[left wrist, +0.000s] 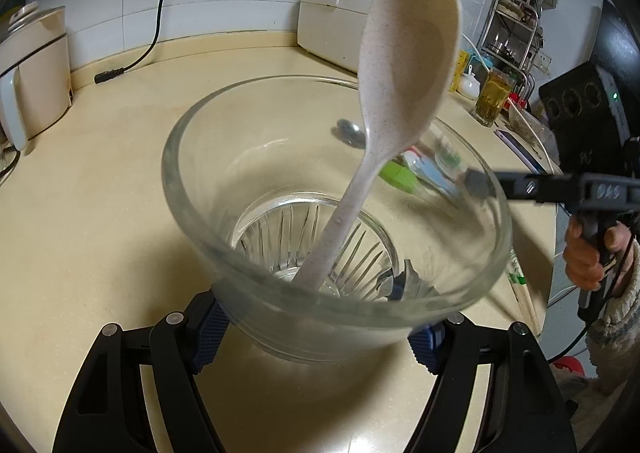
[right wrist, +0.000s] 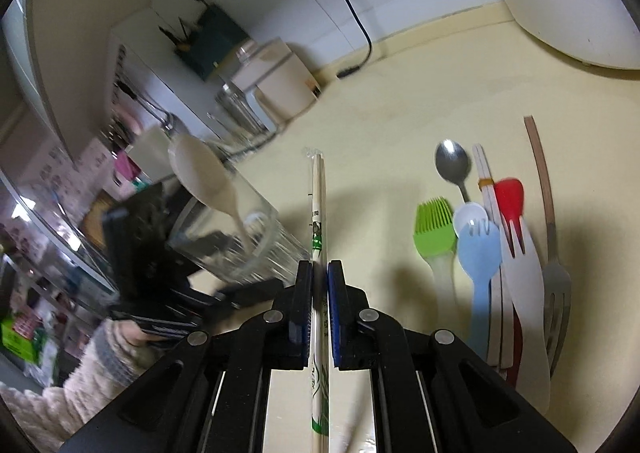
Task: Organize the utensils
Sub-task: 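Lift the chopsticks upright with the right tool while the left tool holds the glass, then carry the chopsticks over the glass and lower them in while the left tool holds it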
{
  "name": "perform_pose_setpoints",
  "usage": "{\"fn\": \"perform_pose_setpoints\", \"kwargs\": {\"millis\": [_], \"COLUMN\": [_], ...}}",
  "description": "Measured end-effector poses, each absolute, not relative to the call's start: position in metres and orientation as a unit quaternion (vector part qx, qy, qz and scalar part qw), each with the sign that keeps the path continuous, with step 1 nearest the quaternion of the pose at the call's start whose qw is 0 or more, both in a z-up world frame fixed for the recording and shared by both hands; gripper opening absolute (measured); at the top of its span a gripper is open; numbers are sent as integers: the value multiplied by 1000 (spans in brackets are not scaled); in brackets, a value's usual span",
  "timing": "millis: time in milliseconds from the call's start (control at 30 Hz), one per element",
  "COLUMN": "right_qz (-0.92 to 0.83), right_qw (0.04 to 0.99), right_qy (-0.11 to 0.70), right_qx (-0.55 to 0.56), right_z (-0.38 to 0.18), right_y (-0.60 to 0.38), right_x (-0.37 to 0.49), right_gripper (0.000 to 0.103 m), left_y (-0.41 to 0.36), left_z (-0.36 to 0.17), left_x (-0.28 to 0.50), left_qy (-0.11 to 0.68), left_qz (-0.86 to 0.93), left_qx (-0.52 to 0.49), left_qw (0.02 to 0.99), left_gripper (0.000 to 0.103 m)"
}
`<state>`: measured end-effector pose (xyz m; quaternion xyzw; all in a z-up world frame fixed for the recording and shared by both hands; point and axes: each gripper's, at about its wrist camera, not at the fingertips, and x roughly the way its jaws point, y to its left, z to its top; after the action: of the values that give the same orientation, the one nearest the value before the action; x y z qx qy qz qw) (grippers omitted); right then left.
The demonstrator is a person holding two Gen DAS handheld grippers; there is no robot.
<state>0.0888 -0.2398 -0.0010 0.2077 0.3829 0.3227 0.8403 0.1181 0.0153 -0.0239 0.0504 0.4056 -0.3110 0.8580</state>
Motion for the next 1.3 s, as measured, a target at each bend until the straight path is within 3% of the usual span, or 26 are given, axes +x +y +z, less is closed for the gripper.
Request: {"fn": "perform_pose_setpoints", "kwargs": {"millis": [300, 900, 1300], "right_qz": [336, 317, 366], "right_qw": [872, 893, 897], "right_qy": [299, 273, 169], "right_qx": [192, 167, 183], "right_z": [48, 66, 137], "right_y": [-244, -242, -234], "right_x": [69, 56, 51], "right_gripper": [8, 8, 8], "left_y": [15, 15, 15], "left_z": [-24, -25, -26], "left_x": [118, 118, 117], "left_qy": [406, 406, 406], "left_qz": [-311, -311, -310], "left_qx": [51, 51, 52], "left_qw": [858, 858, 858], "left_gripper": [79, 79, 79]}}
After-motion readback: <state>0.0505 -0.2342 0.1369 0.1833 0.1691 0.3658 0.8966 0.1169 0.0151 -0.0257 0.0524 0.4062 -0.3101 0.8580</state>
